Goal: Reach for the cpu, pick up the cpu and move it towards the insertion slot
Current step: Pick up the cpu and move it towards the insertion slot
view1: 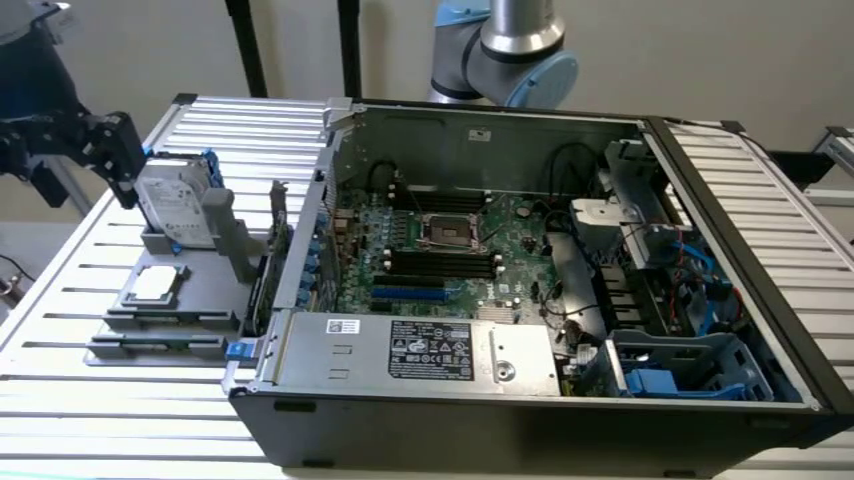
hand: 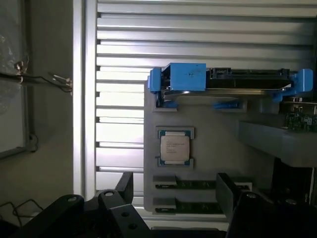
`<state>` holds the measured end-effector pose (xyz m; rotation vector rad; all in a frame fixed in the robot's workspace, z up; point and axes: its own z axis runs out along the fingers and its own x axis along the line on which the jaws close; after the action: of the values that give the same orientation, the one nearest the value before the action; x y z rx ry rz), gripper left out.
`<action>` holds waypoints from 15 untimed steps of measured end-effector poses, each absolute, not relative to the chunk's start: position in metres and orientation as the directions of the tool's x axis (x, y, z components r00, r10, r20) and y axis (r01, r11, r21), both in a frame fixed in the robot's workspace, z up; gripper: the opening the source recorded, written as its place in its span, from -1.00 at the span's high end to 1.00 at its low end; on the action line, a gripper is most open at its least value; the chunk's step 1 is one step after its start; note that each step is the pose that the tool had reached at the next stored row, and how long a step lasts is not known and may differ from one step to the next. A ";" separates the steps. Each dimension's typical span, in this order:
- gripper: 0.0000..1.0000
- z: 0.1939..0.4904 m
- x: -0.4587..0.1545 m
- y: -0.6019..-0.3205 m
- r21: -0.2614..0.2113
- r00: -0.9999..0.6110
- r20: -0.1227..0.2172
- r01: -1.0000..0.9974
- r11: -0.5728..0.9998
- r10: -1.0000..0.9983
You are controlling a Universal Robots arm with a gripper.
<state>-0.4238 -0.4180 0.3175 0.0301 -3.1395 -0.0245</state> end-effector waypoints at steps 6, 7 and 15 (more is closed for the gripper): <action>-0.54 0.307 -0.424 -0.420 0.016 -1.000 0.002 -0.019 1.000 -0.019; -0.54 0.305 -0.424 -0.420 0.016 -1.000 0.002 -0.019 1.000 -0.019; -0.54 0.290 -0.423 -0.421 0.016 -1.000 0.002 -0.019 1.000 -0.019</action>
<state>-0.4231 -0.4211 0.2902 0.0301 -3.1396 -0.0246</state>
